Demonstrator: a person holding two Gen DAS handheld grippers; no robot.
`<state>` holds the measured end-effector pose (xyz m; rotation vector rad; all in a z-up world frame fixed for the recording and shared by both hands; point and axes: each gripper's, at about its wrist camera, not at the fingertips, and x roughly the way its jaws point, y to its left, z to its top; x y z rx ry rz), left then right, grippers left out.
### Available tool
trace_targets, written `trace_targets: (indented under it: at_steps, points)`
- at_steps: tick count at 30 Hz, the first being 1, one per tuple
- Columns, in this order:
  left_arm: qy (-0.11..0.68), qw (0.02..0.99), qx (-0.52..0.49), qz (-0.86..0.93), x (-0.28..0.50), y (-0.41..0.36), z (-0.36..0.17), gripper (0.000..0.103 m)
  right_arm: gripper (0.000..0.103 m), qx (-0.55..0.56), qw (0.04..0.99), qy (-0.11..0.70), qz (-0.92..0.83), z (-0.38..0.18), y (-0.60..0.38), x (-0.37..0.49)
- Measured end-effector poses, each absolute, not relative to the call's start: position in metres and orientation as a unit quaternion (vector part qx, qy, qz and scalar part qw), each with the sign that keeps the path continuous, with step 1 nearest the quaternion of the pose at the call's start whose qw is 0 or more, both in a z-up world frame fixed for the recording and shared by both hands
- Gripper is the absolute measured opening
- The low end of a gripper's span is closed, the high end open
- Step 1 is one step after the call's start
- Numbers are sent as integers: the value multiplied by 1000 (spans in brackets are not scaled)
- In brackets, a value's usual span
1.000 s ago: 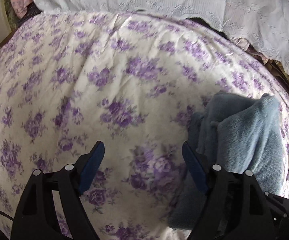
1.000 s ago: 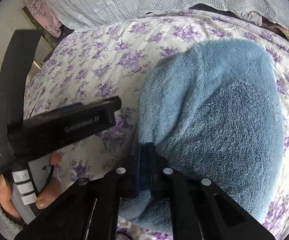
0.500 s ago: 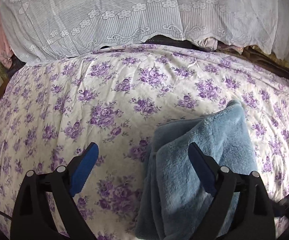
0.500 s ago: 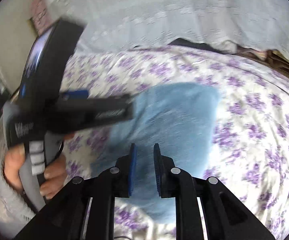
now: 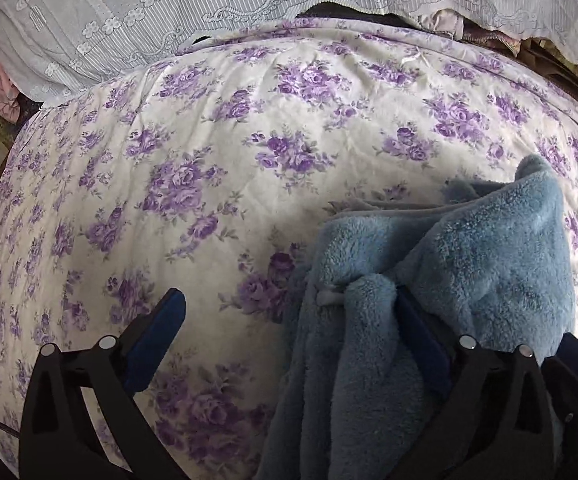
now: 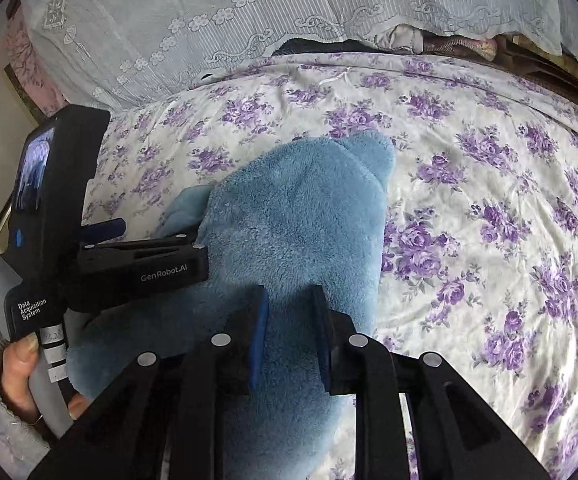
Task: Fold small clothes
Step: 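Lay the folded jacket bundle on the bed and open the right tool, then grasp the folded jacket bundle with the left tool while the right tool grasps it too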
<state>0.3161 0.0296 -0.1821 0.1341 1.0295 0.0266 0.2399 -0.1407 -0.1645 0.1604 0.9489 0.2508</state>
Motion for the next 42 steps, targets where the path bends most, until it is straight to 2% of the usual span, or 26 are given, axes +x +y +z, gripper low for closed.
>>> trace_targets:
  at_steps: [8,16,24,35,42]
  points:
    - [462,885,59,-11,263,48,-137,98,24,60,885,442,136,-132,-142,195]
    - [495,866,66,-7,223,54,-165,99,32,55,873,462,149,-141,-134,166]
    - [498,865,71,4,230,49,-188,99,36,28,875,461,147,-166,-125,167]
    - [493,867,77,7,233,46,-190,99,37,37,874,460,150,-169,-128,170]
    - [502,864,48,3,229,56,-176,99,47,99,863,470,156,-152,-149,168]
